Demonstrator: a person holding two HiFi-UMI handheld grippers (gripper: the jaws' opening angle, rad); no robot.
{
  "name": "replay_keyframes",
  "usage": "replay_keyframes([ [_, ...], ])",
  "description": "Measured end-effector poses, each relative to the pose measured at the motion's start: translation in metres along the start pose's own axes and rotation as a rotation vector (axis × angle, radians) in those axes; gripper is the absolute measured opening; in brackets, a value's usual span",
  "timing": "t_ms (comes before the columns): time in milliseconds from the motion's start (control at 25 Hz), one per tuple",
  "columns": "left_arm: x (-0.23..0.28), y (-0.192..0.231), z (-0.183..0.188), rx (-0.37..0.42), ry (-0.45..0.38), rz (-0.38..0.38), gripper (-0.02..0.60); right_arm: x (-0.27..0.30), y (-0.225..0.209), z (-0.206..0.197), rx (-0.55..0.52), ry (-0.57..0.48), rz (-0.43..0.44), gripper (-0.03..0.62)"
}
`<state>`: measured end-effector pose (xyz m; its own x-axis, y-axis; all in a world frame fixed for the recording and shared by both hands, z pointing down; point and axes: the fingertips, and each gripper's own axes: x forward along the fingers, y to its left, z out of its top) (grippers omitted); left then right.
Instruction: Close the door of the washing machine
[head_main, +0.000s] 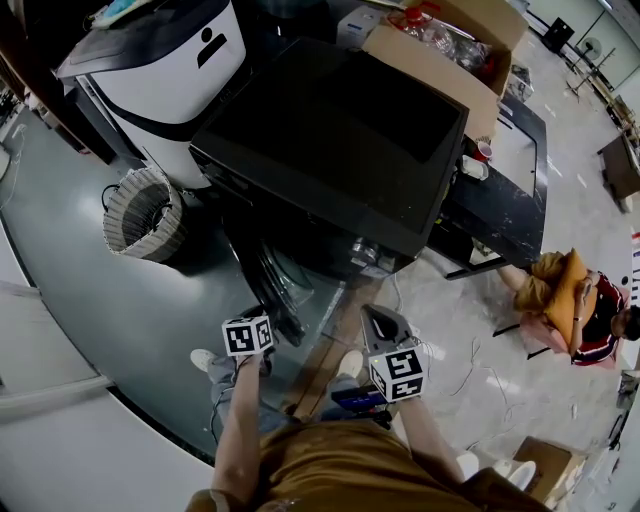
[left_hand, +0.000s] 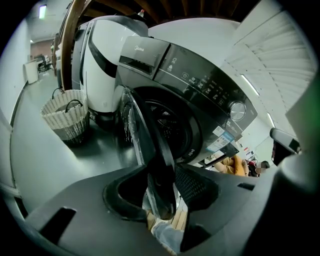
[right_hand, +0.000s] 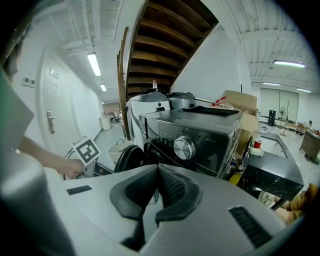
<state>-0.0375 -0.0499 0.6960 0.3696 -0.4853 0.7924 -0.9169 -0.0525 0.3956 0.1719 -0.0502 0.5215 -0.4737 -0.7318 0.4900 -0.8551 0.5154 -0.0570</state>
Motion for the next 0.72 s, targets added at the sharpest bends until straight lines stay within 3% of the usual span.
replay_keyframes([
  [720,0.033,-0.044,0.026,-0.029,-0.004,-0.069,0.199,-0.012,-0.033,-0.011,0.038,0.011,-0.064,0.012],
])
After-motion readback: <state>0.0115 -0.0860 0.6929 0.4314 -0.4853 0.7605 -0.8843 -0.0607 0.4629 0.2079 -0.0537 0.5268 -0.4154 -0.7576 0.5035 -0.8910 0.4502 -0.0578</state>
